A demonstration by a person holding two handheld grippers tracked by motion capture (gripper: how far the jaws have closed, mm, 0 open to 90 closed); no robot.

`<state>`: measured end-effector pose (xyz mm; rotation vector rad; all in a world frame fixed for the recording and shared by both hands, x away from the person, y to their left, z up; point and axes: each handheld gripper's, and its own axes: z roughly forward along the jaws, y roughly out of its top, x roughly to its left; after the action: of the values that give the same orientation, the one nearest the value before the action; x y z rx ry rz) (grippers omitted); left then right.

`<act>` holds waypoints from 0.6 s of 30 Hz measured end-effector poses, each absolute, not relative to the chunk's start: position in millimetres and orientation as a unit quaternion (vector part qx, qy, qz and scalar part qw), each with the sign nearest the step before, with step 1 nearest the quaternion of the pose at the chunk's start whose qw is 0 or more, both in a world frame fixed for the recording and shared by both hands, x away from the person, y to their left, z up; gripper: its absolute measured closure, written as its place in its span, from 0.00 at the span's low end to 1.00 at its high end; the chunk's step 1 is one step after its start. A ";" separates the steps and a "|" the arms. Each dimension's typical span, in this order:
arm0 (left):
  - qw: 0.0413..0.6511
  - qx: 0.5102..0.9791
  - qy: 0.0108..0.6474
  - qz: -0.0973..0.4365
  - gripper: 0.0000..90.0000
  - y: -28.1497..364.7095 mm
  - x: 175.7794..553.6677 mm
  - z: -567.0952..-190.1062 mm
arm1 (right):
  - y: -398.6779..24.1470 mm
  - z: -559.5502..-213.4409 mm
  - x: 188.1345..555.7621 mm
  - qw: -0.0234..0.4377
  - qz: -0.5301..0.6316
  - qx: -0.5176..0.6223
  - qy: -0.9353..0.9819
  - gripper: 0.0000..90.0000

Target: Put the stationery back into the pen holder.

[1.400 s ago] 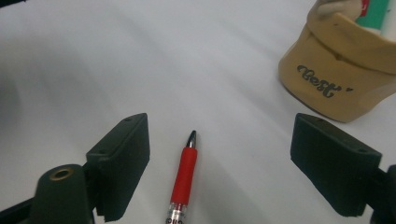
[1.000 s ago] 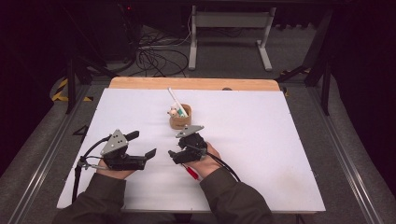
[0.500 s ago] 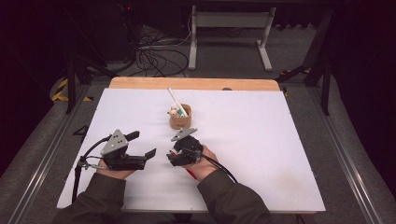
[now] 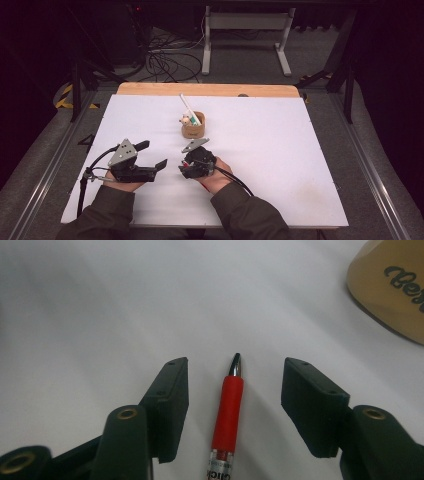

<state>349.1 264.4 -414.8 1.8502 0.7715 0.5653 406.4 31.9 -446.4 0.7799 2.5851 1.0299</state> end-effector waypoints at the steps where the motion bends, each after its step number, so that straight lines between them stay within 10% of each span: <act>1: 0.505 0.767 0.320 0.234 0.12 264.4 349.1 -414.9 | 32.2 -447.0 406.3 0.125 0.352 0.268 0.888 0.52; 18: 0.505 0.767 0.321 0.231 0.13 263.6 348.8 -415.4 | 35.6 -456.6 406.9 0.129 0.331 0.267 0.896 0.54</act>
<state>348.8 263.6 -415.4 1.8503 0.7756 0.5586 406.9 35.6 -456.6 0.7766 2.6045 0.9625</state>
